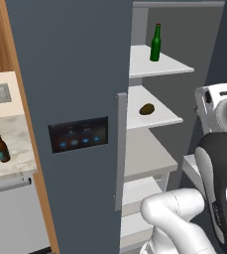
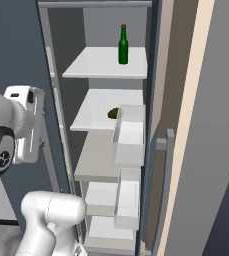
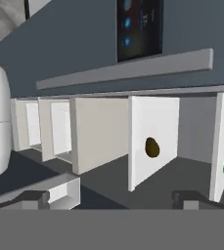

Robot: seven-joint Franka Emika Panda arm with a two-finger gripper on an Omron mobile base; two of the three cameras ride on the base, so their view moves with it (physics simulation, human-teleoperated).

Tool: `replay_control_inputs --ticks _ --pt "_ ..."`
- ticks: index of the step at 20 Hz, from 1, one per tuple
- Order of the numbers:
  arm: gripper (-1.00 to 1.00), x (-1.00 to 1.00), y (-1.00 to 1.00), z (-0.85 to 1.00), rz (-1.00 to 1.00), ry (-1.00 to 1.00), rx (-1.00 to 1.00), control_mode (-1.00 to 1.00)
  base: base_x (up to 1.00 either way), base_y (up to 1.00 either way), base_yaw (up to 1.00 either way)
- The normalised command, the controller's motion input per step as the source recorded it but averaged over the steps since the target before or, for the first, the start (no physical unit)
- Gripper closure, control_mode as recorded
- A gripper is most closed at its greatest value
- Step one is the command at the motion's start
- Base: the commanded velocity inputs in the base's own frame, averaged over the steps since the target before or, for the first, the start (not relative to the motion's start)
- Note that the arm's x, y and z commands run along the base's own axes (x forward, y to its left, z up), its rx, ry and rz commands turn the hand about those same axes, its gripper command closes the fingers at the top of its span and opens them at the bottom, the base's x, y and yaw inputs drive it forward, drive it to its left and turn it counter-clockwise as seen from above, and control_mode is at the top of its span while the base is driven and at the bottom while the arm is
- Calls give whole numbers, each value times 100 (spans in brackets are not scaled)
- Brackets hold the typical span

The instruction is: Place the beers on the top shelf of the fridge to keep them out of children's reach, and place the avocado on lower shelves for easy access.

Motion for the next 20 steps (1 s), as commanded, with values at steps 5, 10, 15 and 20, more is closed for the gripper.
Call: replay_control_inputs --ticks 5,10,15,20 --pt "-100 -15 29 6 0 5 -7 -100 0 0 0" --pt "-100 -1 16 7 0 6 -3 -100 0 0 0" --pt "-100 0 1 5 0 4 0 -100 0 0 0" --pt "-100 0 4 1 0 5 -1 -100 0 0 0"
